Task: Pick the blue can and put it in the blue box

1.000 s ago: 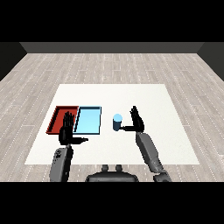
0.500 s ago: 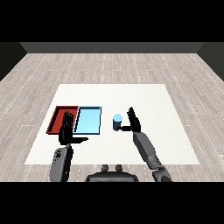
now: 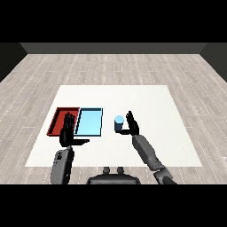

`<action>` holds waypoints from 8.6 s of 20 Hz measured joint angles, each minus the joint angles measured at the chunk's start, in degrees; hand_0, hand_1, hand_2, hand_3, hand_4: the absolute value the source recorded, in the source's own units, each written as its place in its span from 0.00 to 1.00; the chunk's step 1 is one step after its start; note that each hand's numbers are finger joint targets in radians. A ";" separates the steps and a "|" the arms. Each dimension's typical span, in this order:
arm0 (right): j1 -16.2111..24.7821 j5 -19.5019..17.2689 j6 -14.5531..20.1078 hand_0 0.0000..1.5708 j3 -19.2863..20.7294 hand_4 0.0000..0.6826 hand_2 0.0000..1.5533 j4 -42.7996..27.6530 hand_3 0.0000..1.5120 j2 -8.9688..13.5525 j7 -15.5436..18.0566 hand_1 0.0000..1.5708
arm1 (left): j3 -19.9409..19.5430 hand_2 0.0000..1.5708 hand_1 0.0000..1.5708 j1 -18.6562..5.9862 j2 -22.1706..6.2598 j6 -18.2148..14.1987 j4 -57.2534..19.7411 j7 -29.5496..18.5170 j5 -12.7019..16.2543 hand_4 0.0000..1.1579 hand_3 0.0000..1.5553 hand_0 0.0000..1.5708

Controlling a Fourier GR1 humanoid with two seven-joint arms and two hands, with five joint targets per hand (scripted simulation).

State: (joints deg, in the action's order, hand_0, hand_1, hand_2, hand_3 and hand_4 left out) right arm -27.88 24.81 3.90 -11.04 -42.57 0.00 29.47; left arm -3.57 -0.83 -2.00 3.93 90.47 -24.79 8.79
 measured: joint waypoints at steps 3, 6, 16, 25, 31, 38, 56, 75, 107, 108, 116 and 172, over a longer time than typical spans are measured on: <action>-2.43 1.38 0.63 0.00 -0.44 0.00 0.00 1.72 0.00 0.00 -0.59 0.00 | 0.23 0.00 0.00 0.61 -0.09 0.32 0.14 -0.30 -0.23 0.00 0.00 0.00; -3.76 1.39 -0.08 0.00 0.38 0.00 0.00 3.68 0.00 0.21 0.00 0.00 | 0.12 0.00 0.00 -0.08 0.33 -0.07 -1.27 -1.40 -0.49 0.00 0.00 0.00; -8.30 5.41 -0.58 0.00 -2.60 0.00 0.00 9.70 0.00 0.03 2.13 0.00 | 0.01 0.00 0.00 2.59 -0.23 0.59 1.47 -1.13 -0.27 0.00 0.00 0.00; -12.52 14.03 1.37 0.00 -10.93 0.00 0.00 15.49 0.00 0.00 5.54 0.00 | 0.07 0.00 0.00 0.94 0.07 -0.37 0.56 -0.81 -0.21 0.00 0.00 0.00; -13.42 18.79 2.30 0.00 -14.88 0.00 0.00 16.46 0.00 0.00 6.39 0.00 | -0.57 0.00 0.00 1.98 -0.43 0.92 0.89 -1.15 0.89 0.00 0.00 0.00; -15.47 20.19 8.39 1.00 -17.44 0.99 0.96 18.15 0.96 0.00 4.94 1.00 | -0.14 0.00 0.00 1.48 0.00 0.20 1.18 -0.53 0.40 0.00 0.00 0.00; -16.80 12.60 14.57 0.95 -16.20 0.95 0.94 12.10 0.93 0.49 3.22 0.95 | 2.67 0.00 0.00 0.75 0.32 0.11 -0.62 0.49 -2.84 0.00 0.00 0.00; -6.74 0.85 15.36 0.91 -14.58 0.95 0.92 -17.99 0.93 7.06 -6.05 0.91 | 12.67 0.00 0.00 -5.66 1.96 -3.96 -9.64 3.65 -2.11 0.00 0.00 0.00; 2.19 -14.42 8.92 0.89 -10.41 0.95 0.92 -31.95 0.92 0.15 -13.20 0.89 | 30.34 0.00 0.00 -22.79 2.00 -20.17 -29.72 2.28 9.93 0.00 0.00 0.00; 2.03 -14.44 8.81 0.89 -10.55 0.95 0.92 -31.86 0.92 0.12 -13.11 0.89 | 29.48 0.00 0.00 -23.63 2.00 -19.73 -30.11 2.86 9.89 0.00 0.00 0.00; -0.18 -13.15 9.57 0.90 -13.00 0.92 0.93 -29.30 0.92 0.03 -12.14 0.90 | 31.89 0.00 0.00 -24.30 2.00 -20.90 -31.29 1.62 11.48 0.00 0.00 0.00; -0.46 -4.77 10.31 0.00 -16.80 0.00 0.00 -30.36 0.00 0.24 -12.87 0.00 | 31.26 1.00 1.00 -26.16 1.45 -30.27 -36.41 0.75 8.60 0.98 0.97 1.00</action>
State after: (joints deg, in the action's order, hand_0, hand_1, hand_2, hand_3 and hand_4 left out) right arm -28.34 20.04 14.21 -27.84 -72.93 0.24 16.60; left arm 27.69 -26.99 -0.55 -26.34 54.06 -24.04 17.39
